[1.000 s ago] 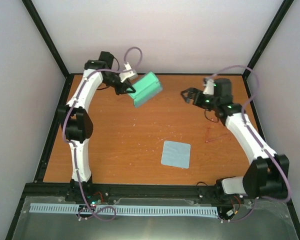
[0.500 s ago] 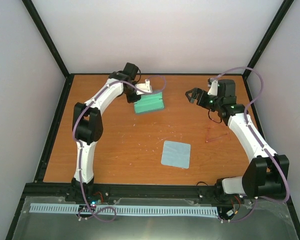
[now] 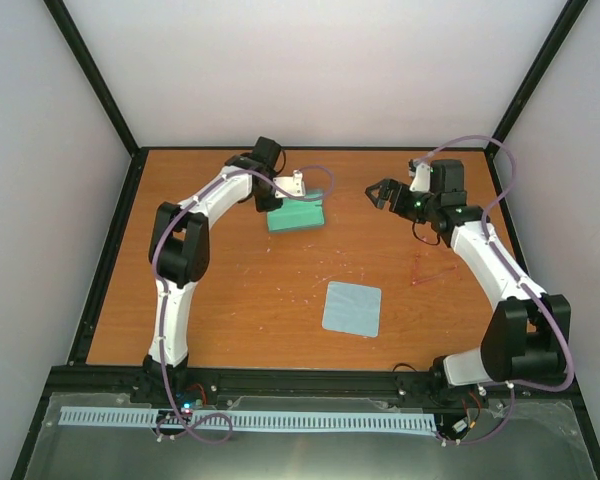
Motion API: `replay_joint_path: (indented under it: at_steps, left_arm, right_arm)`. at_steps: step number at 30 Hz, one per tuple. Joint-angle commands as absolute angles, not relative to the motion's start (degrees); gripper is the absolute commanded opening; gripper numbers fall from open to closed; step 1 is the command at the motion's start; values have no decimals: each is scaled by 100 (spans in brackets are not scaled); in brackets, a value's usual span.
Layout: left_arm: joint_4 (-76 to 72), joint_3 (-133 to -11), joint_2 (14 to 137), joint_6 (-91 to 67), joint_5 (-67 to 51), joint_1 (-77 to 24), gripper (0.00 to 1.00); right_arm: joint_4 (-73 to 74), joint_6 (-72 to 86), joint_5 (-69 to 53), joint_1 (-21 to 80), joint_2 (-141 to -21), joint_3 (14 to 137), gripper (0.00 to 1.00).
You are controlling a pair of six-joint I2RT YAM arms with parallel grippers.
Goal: Organize the sunglasses
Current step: Place the sunglasses case at the center of the board.
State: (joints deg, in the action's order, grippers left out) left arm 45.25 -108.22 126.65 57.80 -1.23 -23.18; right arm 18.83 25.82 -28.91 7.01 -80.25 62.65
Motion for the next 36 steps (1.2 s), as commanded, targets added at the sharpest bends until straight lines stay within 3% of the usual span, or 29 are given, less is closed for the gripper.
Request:
replay_joint_path:
  at_steps: [1, 15, 21, 30, 36]
  left_arm:
    - [4014, -10854, 12670, 5900, -71, -2414, 4]
    - [3745, -10378, 12649, 5885, -324, -2581, 16]
    - [3674, -10362, 12606, 5816, -290, -2615, 47]
    - [3743, -10254, 12328, 5356, -202, -2663, 84]
    - [3246, -9998, 11525, 4569, -349, -2663, 91]
  right_arm:
    - [1714, 2485, -3104, 712, -8174, 6323, 100]
    - [1781, 2385, -3333, 712, -8388, 6399, 100]
    - [1778, 2405, -3301, 709, -8280, 6278, 100]
    - [1782, 2448, -3270, 711, -8146, 6173, 100]
    - [2602, 2172, -2776, 712, -8169, 6380, 100]
